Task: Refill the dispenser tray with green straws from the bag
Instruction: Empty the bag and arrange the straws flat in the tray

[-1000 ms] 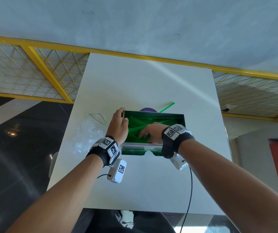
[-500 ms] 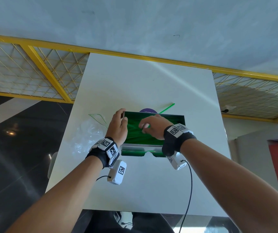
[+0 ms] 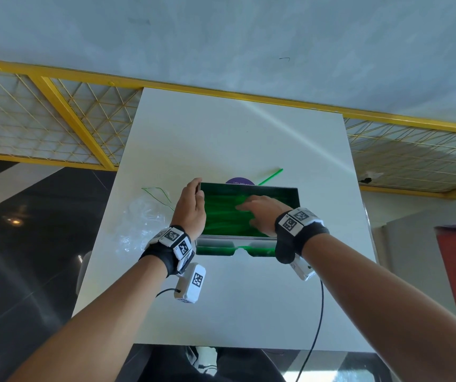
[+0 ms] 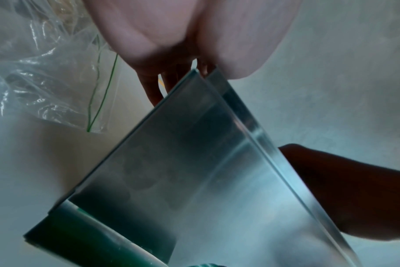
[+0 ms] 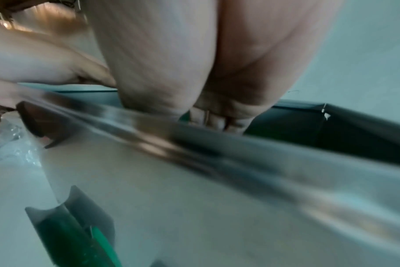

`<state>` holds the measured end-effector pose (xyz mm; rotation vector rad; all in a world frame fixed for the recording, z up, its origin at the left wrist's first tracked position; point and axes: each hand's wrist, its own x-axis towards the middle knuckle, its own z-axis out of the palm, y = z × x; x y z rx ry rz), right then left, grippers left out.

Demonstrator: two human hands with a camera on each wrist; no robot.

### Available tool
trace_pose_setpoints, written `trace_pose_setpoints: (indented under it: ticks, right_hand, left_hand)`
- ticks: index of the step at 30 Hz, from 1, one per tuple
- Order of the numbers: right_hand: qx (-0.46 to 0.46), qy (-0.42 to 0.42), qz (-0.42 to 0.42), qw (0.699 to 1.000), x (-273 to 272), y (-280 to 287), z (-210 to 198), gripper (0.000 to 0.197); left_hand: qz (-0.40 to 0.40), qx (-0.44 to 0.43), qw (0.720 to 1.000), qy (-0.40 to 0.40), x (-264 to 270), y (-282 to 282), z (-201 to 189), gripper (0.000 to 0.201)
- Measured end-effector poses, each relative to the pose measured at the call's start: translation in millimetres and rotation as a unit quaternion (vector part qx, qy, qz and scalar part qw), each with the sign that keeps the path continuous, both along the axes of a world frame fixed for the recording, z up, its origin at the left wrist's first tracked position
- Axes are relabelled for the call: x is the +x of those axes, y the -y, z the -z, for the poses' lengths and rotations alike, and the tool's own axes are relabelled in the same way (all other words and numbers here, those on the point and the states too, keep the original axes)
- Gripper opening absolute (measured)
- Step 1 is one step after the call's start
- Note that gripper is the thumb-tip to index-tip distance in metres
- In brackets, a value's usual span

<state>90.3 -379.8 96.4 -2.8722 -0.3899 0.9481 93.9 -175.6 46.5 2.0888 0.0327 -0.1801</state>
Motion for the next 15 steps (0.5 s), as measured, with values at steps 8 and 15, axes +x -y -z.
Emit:
trace_pose_setpoints:
  ticks: [8,15]
  right_hand:
    - [0.035,0.063,0.038,0.997,1.1,0.2,-5.4,0.036]
    - [0.157,0.101,0.105,0.977,24.5,-2.4,-54.9,0.021]
  left_hand:
    - [-0.002,0.009,1.000,0.002,-1.8,0.1,-0.2,0.042]
    - [-0.017,0.015,1.000,0.011,9.5,-1.9,-2.4,0.037]
